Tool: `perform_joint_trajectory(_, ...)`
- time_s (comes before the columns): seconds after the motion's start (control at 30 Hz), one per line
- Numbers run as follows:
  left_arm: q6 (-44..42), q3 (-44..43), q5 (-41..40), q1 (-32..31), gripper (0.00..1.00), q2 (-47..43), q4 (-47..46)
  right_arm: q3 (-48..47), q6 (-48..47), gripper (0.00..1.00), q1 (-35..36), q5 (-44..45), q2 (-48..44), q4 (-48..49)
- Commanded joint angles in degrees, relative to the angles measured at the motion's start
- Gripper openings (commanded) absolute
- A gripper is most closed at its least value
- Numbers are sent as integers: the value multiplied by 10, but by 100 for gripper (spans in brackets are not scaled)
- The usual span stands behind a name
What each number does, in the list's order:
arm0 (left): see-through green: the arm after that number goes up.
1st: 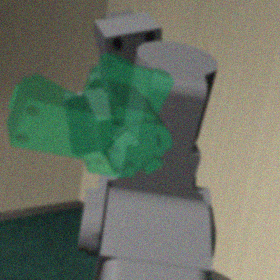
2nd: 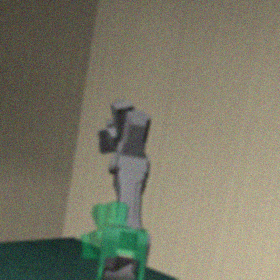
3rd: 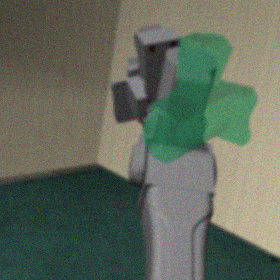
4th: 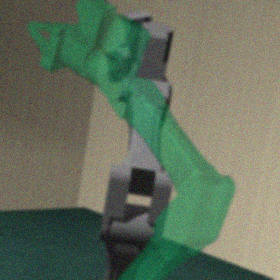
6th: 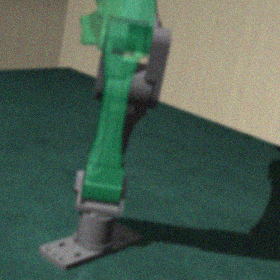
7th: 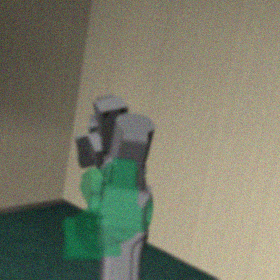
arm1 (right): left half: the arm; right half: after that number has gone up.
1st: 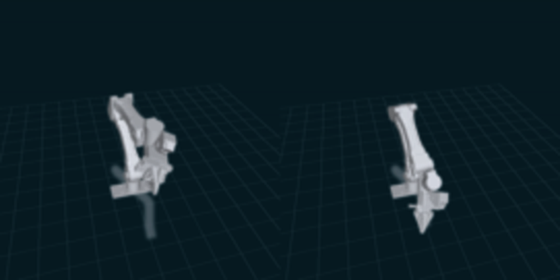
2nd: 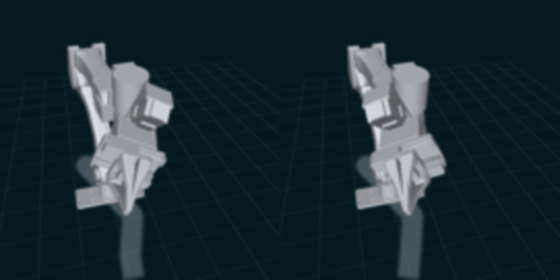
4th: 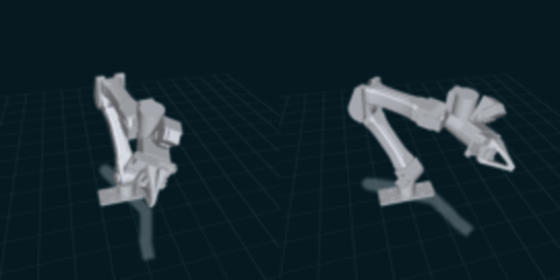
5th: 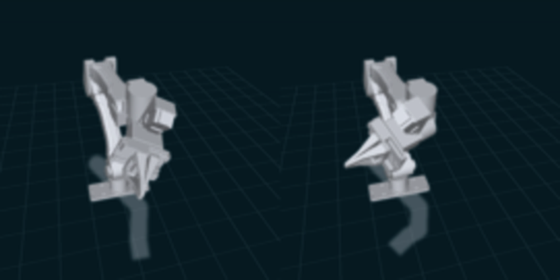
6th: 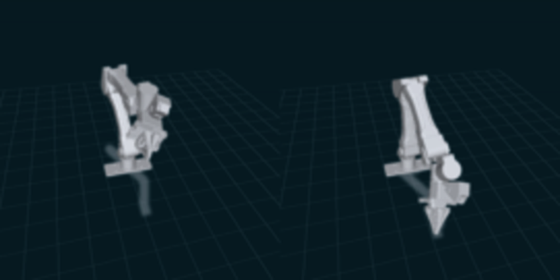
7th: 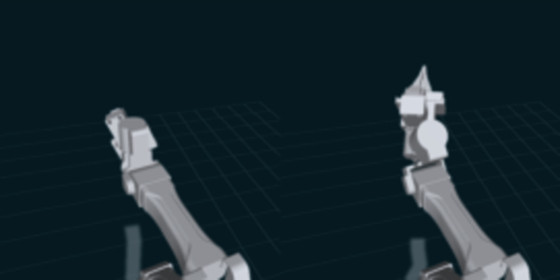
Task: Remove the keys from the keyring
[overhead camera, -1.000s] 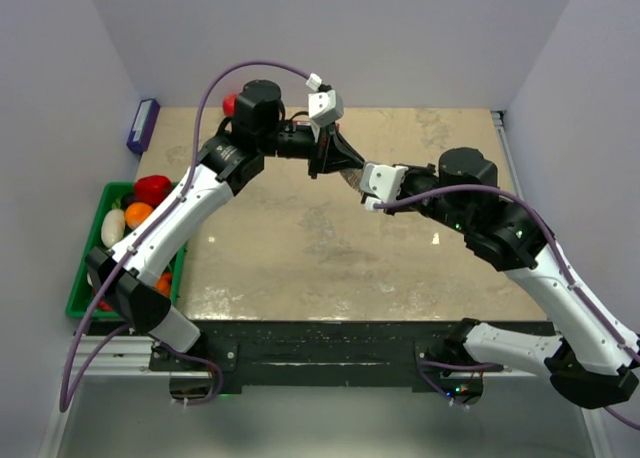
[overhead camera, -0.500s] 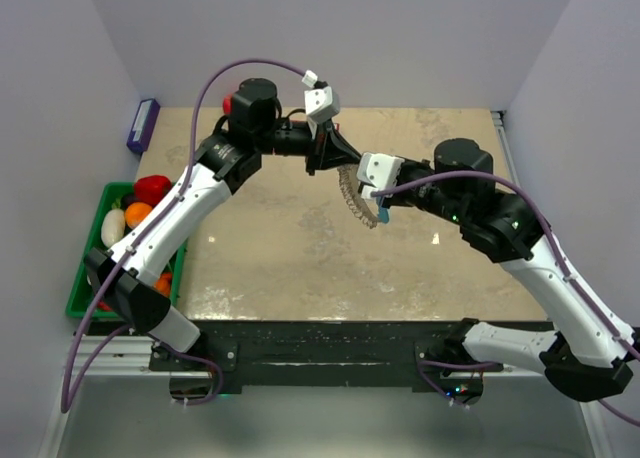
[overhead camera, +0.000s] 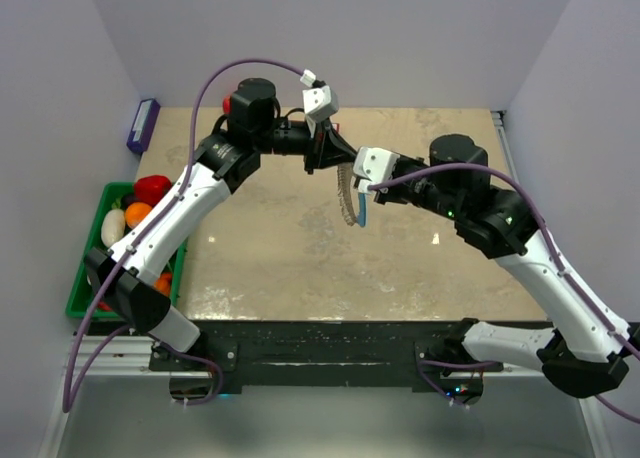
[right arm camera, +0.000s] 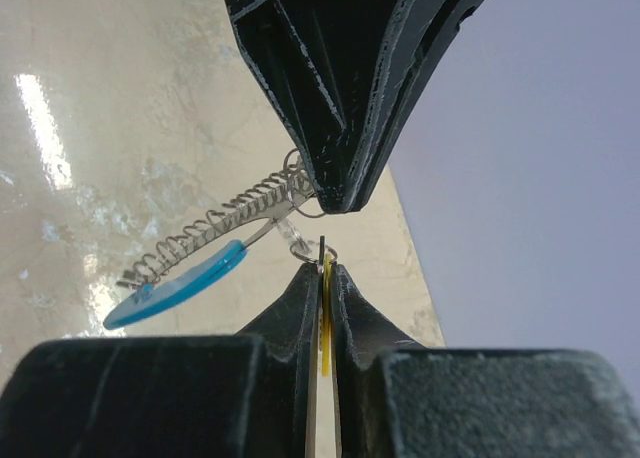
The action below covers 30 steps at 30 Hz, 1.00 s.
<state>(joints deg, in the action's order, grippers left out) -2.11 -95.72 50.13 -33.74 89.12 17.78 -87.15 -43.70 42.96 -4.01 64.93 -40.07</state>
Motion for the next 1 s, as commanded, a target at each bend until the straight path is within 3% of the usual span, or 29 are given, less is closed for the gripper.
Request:
perform_joint_trajectory(0.0,4,0,-1,6,0,-14,-18,14,14,0,-2,22,-28,60)
perform_joint_trajectory(0.13,8,2,-1,6,0,-11,-22,-5,24,0,-2,30,-19,62)
perform_joint_trajectory(0.17,8,3,-3,5,4,-11,-22,-9,24,0,-2,27,-17,55)
perform_joint_trajectory(0.27,10,-1,0,6,29,-17,-22,-13,22,0,-2,30,-16,56)
perform_joint_trajectory(0.47,6,-4,10,6,57,-25,-17,-6,25,0,-2,38,-16,63)
perform_joint_trajectory(0.97,5,5,44,4,78,-18,-22,-29,38,0,-4,41,-6,64)
